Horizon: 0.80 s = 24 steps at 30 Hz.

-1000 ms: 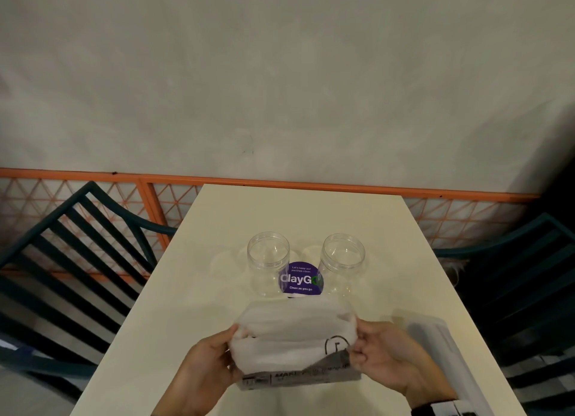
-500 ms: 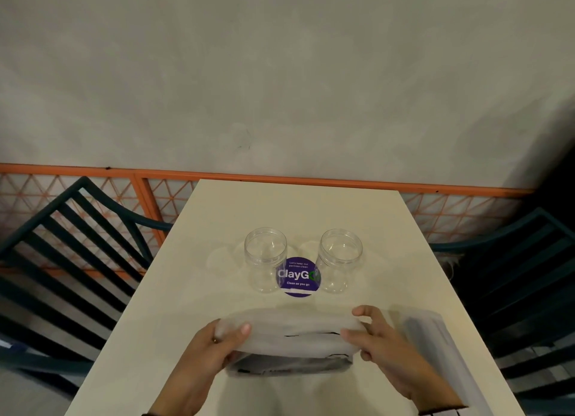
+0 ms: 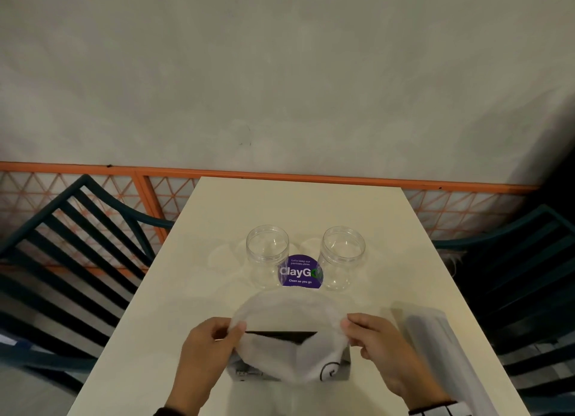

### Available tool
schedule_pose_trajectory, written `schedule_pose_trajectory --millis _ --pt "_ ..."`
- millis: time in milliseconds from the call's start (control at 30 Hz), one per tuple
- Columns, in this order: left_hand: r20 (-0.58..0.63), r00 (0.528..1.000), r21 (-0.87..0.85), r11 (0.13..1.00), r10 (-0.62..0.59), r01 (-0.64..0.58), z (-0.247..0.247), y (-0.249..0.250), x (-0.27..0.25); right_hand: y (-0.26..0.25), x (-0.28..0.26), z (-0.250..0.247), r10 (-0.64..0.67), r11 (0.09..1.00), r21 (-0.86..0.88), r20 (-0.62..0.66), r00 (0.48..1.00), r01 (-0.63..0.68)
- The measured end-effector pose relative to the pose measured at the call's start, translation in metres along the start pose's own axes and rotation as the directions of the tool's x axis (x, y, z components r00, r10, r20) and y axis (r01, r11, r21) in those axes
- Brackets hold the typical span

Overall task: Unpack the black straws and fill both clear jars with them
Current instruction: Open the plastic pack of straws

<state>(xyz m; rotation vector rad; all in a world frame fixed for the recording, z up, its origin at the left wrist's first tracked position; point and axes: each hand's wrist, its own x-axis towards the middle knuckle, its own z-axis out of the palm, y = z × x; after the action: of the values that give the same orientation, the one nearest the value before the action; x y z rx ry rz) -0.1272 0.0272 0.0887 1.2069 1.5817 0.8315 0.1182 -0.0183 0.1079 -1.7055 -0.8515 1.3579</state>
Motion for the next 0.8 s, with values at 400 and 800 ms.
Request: schedule_pose_trajectory --millis 400,800 --pt "0.370 0.895 -0.498 0.760 -0.251 0.419 -0.018 -0.001 0.012 0.013 0.020 -0.032 0.283 0.688 0.613 0.266 0.922 -0.388" --pt "0.199 0.969 -0.027 0.987 -0.148 0.157 -0.003 -0.002 0.002 0.016 0.012 -0.017 0.064 0.988 -0.131 -0.102 0.993 -0.077"
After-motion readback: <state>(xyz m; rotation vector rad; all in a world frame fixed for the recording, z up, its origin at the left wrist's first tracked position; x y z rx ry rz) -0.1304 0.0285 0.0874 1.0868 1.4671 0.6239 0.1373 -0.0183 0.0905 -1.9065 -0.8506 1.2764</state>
